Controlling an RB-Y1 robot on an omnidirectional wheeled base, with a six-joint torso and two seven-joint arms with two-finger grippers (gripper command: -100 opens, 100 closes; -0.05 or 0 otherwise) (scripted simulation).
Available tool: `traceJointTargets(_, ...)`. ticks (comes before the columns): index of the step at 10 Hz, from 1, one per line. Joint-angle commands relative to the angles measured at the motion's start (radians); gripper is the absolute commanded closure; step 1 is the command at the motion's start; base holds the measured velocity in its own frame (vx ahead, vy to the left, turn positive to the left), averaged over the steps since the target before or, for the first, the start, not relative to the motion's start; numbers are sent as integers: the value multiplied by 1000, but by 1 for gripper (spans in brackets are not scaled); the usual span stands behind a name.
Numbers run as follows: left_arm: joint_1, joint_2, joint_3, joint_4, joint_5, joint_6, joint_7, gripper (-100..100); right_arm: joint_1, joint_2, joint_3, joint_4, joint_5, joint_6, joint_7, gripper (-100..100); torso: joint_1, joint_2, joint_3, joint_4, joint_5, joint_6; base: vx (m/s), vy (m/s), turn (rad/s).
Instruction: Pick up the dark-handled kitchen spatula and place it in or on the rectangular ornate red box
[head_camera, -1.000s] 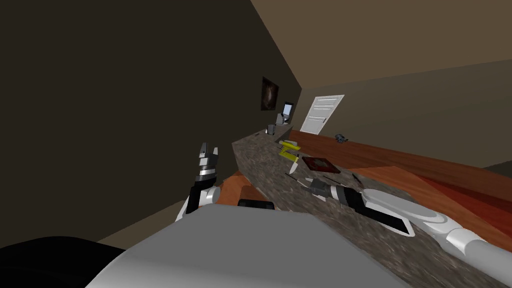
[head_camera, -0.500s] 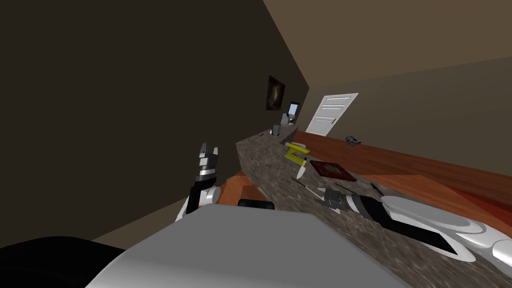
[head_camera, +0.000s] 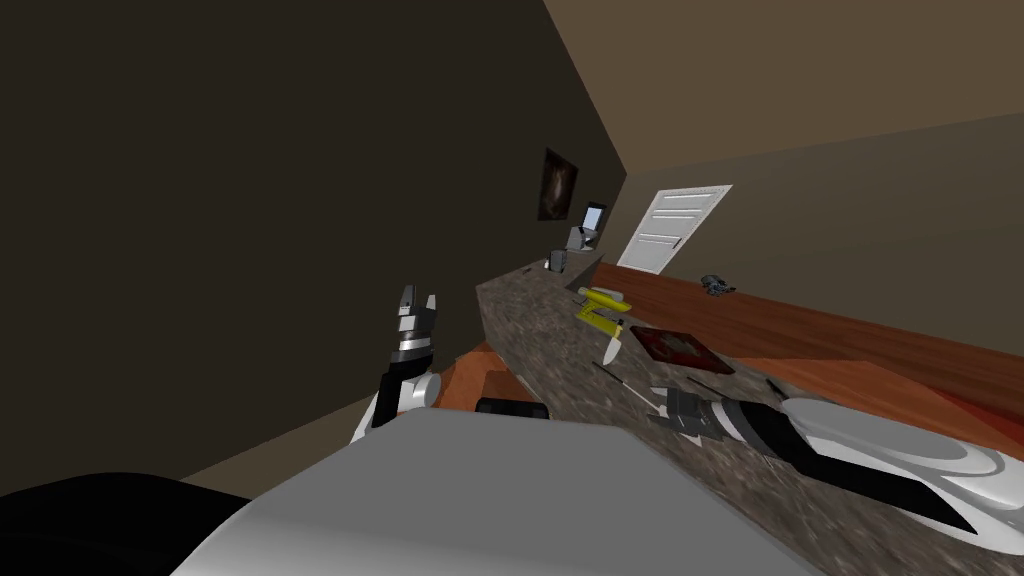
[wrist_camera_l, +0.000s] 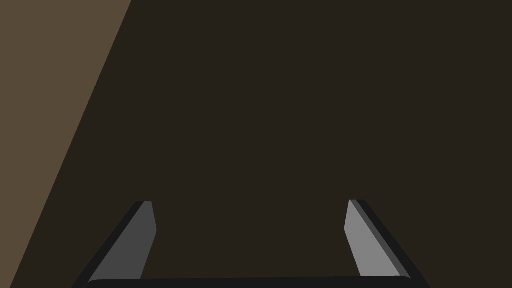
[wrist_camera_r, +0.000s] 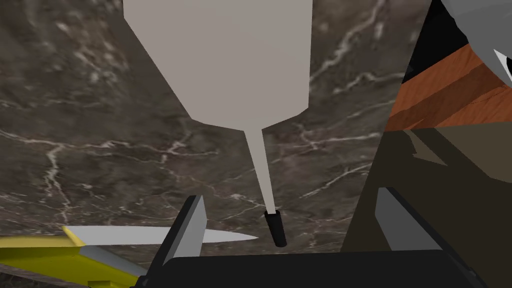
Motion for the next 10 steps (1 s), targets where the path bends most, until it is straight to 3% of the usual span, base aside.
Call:
traceJointTargets(1, 0, 0, 0, 0, 0, 0, 0, 0, 22, -36, 26, 33, 19, -12, 7, -100, 0, 0, 0, 0, 0, 0, 45, 48, 132)
traceJointTargets(4, 0, 0, 0, 0, 0, 0, 0, 0, 56, -65, 40, 57, 28, -20, 22, -100, 2, -1, -1, 0, 0, 0, 53, 51, 133)
traceJointTargets(5, 0, 0, 0, 0, 0, 0, 0, 0, 36, -48, 43, 56, 32, -20, 18, -100, 3, -4, -2, -1, 1, -1, 36, 33, 40)
traceJointTargets(6, 0, 0, 0, 0, 0, 0, 0, 0, 35, -49, 45, 57, 34, -20, 17, 0, 2, -2, -1, 0, 0, 0, 5, 6, -7)
traceJointTargets(7, 0, 0, 0, 0, 0, 0, 0, 0, 32, -24, 50, 90, 27, -21, 9, -100, 0, 0, 0, 0, 0, 0, -69, 9, 301)
traceJointTargets(10, 0, 0, 0, 0, 0, 0, 0, 0, 26, 12, 59, 139, 17, -23, -4, -100, -1, 9, 5, 2, 0, 0, -121, 0, 267)
